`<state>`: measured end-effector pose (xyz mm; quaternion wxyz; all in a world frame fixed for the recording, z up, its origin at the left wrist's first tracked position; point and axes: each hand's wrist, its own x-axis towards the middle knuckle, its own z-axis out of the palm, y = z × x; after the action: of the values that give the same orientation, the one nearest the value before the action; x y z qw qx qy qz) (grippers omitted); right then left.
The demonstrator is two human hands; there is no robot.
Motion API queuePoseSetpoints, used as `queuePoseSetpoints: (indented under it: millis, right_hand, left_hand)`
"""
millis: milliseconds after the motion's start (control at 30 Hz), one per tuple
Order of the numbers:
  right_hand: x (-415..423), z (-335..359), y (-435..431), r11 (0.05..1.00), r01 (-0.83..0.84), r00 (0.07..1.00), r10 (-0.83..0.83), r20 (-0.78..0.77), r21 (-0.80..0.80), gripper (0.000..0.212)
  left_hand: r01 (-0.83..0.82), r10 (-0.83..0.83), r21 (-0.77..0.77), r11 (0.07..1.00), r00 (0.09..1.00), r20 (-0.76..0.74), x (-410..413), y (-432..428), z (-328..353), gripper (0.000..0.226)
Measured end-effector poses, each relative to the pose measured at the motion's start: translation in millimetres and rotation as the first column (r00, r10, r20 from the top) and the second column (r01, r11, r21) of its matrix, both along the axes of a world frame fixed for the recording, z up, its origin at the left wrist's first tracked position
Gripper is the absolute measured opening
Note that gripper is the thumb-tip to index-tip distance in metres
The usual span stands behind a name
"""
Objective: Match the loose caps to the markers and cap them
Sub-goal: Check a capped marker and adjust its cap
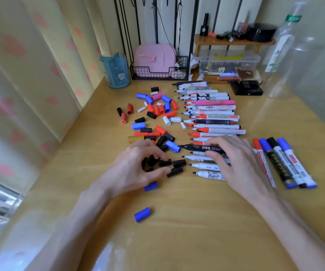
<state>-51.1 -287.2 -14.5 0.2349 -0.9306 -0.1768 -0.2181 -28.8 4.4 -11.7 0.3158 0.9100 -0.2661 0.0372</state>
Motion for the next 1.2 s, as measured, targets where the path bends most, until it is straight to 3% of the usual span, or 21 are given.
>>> queuePoseSetpoints:
  millis: [267, 433, 533, 900, 1200]
  right_hand:
    - [1, -1, -1, 1.000, 0.007, 1.000, -0.007, 0.016, 0.001, 0.013]
    - [1, 3, -4, 0.987, -0.032, 0.997, 0.042, -0.061, 0.159, 0.017]
    - [0, 8, -5, 0.968, -0.048, 0.993, 0.074, -0.095, 0.247, 0.021]
    - [-7, 10, 7, 0.975, -0.096, 0.988, 0.118, -0.103, 0.198, 0.018]
    - [-13, 8, 14, 0.975, -0.119, 0.992, 0.123, -0.013, 0.186, 0.018]
  left_hand:
    - [-0.023, 0.005, 0.123, 0.992, 0.989, 0.148, -5, -23, -11, 0.035]
    - [-0.058, 0.068, -0.086, 0.995, 0.992, 0.111, -3, -17, -1, 0.019]
    - [-0.128, 0.139, -0.135, 0.982, 0.988, 0.072, -2, -15, 3, 0.015]
    - [-0.071, 0.082, -0.183, 0.981, 0.995, 0.055, -6, -19, 7, 0.013]
    - [-0.066, 0.088, -0.188, 0.980, 0.990, 0.110, -11, -21, 6, 0.015]
